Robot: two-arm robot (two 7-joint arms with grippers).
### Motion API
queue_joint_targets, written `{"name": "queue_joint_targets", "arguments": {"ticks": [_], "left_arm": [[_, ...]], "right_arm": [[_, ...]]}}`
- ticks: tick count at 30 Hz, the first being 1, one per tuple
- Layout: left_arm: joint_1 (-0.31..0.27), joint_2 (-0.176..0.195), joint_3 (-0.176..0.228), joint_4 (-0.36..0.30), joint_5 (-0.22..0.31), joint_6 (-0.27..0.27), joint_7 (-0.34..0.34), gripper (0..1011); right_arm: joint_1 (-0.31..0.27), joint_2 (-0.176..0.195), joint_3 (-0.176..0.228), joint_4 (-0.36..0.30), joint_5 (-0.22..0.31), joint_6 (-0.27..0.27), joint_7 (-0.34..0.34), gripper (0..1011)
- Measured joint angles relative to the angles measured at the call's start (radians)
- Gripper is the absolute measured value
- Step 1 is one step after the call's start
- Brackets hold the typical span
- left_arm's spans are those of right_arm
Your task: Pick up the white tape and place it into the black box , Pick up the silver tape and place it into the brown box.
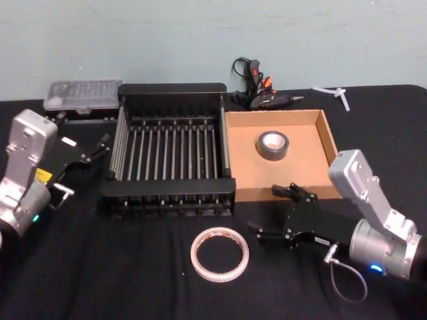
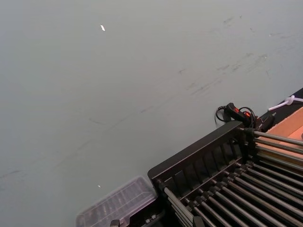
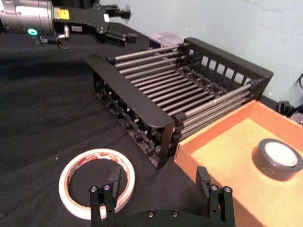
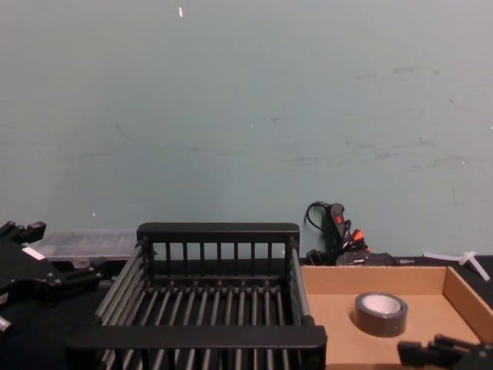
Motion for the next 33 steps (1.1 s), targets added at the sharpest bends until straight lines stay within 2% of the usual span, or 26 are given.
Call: {"name": "queue_joint_targets", "arguments": {"ticks": [10, 19, 33], "left_arm": [[0.0, 0.0, 0.0, 0.0, 0.0, 0.0, 0.0, 1001], [0.0, 0.0, 0.0, 0.0, 0.0, 0.0, 0.0, 1001], [0.0, 0.0, 0.0, 0.0, 0.0, 0.0, 0.0, 1001]], "right_arm": [[0.006, -0.007, -0.051, 0.013, -0.027, 0.015, -0.048, 1002], [0.024, -0.02, -0.086, 0.024, -0.049, 0.028, -0.059, 1002], [0.063, -0.053, -0.121, 0.049, -0.077, 0.109, -0.076, 1002]]}}
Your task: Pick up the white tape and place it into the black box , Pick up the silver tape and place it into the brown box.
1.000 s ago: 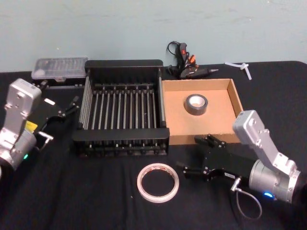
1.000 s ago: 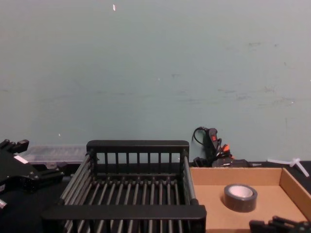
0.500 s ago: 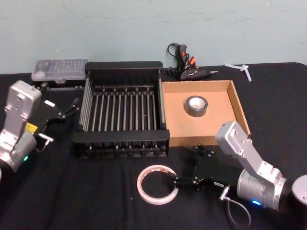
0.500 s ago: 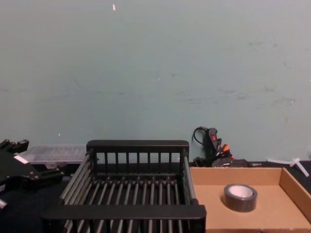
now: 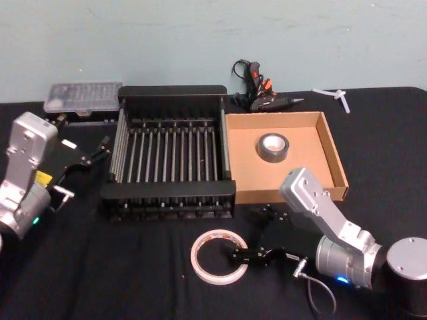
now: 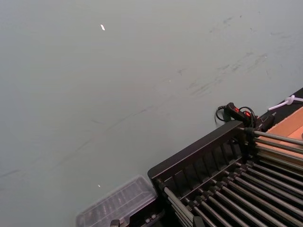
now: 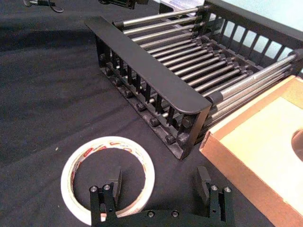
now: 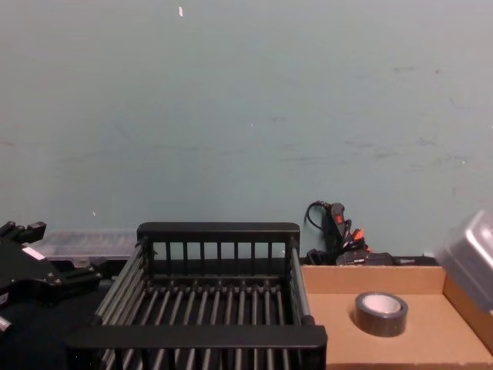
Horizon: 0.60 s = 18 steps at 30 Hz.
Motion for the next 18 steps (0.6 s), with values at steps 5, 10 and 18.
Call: {"name": "queue_joint_targets", "arguments": {"ticks": [5, 10, 18], "left_arm": [[0.0, 0.0, 0.0, 0.0, 0.0, 0.0, 0.0, 1001], [0.0, 0.0, 0.0, 0.0, 0.0, 0.0, 0.0, 1001], [0.0, 0.0, 0.0, 0.0, 0.0, 0.0, 0.0, 1001]], "right_arm": [[0.011, -0.012, -0.008, 0.01, 0.001, 0.019, 0.002, 1003], [0.019, -0.021, -0.013, 0.018, 0.004, 0.031, 0.003, 1003], [0.025, -0.028, -0.021, 0.027, 0.009, 0.04, 0.006, 1003]]}}
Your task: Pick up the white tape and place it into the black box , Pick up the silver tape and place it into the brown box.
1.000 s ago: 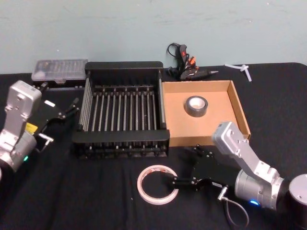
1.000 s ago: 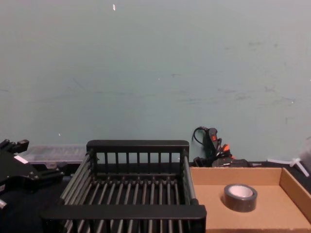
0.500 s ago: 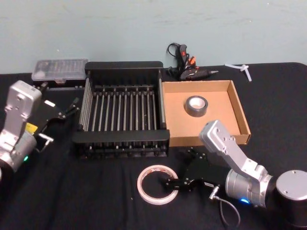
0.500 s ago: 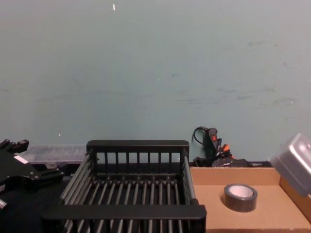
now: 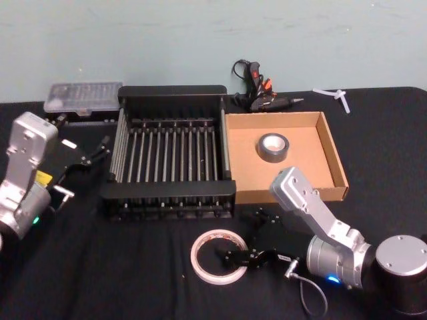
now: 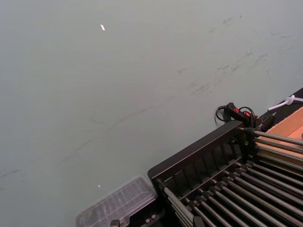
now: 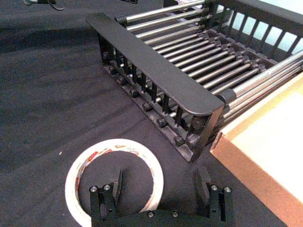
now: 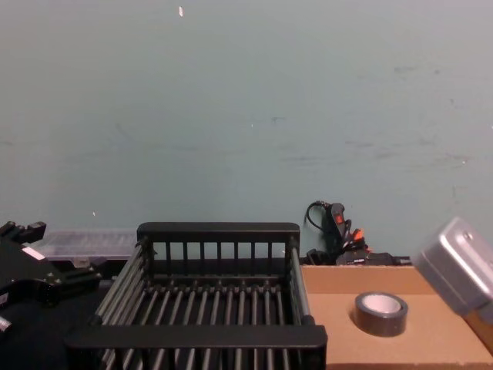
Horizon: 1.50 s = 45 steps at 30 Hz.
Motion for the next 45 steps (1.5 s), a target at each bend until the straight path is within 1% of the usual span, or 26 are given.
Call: {"name": "queue_joint_targets", "arguments": {"ticks": [11, 25, 34, 45], "left_arm": [[0.0, 0.0, 0.0, 0.0, 0.0, 0.0, 0.0, 1001], [0.0, 0.0, 0.0, 0.0, 0.0, 0.0, 0.0, 1001], [0.0, 0.0, 0.0, 0.0, 0.0, 0.0, 0.0, 1001], [0.0, 0.0, 0.0, 0.0, 0.0, 0.0, 0.0, 1001]], "right_arm": [[0.005, -0.007, -0.013, 0.009, 0.008, 0.01, 0.004, 1002], [0.002, -0.003, -0.016, 0.006, 0.009, 0.01, 0.001, 1002], [-0.001, -0.001, -0.017, 0.006, 0.007, 0.004, -0.003, 1002], [-0.006, -0.001, -0.018, 0.003, -0.009, -0.016, -0.009, 1002]]}}
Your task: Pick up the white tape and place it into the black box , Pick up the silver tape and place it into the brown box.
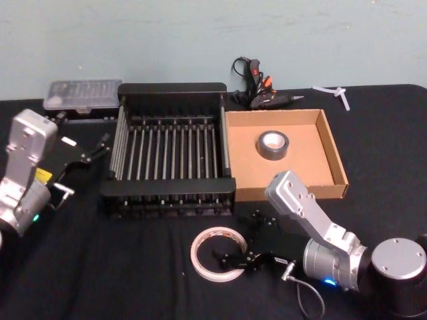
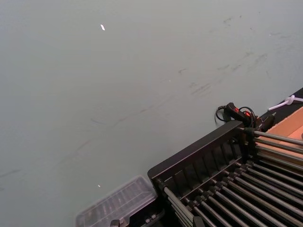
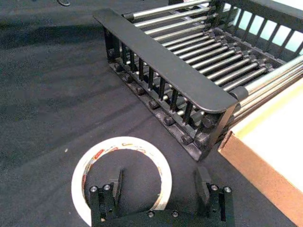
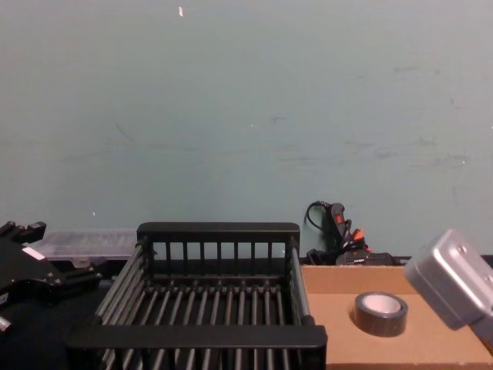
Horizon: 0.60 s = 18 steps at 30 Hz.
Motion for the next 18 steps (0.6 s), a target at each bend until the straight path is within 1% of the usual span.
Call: {"name": "queue_joint_targets", "arguments": {"ticks": [18], "left_arm": [[0.0, 0.0, 0.0, 0.0, 0.0, 0.0, 0.0, 1001]], "right_arm": [[-0.003, -0.004, 0.004, 0.004, -0.006, -0.001, 0.002, 1002]]}}
